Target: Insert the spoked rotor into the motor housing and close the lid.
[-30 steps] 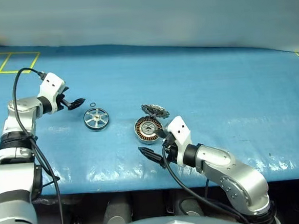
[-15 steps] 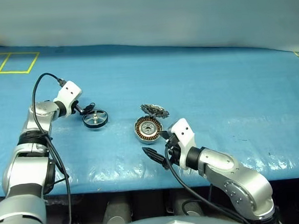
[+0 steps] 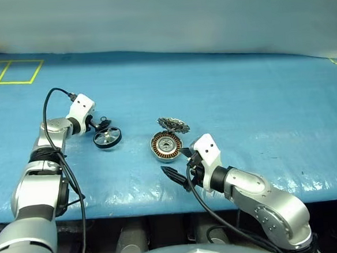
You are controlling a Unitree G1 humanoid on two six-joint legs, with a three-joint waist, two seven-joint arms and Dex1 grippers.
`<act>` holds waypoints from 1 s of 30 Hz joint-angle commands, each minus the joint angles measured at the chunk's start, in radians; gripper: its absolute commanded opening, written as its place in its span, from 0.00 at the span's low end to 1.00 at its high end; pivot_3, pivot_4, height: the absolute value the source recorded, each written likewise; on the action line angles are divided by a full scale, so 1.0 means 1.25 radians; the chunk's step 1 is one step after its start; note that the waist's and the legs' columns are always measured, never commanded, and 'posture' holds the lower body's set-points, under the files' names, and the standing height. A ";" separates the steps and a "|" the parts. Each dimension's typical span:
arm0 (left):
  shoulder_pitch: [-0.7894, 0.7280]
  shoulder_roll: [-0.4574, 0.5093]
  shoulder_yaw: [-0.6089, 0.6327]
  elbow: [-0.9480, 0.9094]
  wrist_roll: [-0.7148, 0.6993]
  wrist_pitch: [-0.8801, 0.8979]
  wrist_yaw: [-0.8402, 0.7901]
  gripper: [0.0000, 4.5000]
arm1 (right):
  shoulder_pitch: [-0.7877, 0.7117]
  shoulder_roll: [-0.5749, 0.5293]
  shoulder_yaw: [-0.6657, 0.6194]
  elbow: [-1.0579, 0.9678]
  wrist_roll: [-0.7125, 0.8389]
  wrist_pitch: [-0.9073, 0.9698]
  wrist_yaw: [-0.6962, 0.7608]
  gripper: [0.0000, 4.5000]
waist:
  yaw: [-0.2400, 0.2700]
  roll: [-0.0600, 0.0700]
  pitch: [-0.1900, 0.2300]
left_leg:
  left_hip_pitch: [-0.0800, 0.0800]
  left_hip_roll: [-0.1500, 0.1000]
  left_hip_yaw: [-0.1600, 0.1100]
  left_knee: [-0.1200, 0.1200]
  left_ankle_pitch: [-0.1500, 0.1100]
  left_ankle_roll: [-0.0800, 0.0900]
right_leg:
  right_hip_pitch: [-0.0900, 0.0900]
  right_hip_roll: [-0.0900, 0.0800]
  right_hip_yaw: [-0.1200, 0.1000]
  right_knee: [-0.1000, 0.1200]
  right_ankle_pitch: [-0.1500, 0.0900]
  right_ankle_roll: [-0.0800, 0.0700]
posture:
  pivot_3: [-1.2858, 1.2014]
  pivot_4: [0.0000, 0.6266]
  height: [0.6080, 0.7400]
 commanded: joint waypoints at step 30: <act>0.075 0.098 0.076 -0.231 -0.095 0.123 -0.158 0.16 | -0.032 -0.003 0.007 -0.002 0.048 -0.032 -0.010 1.00 | -0.001 -0.001 0.000 | -0.001 0.005 0.000 0.004 0.002 -0.001 | -0.004 -0.001 0.001 0.011 -0.001 -0.004 | 0.52 0.24 1.00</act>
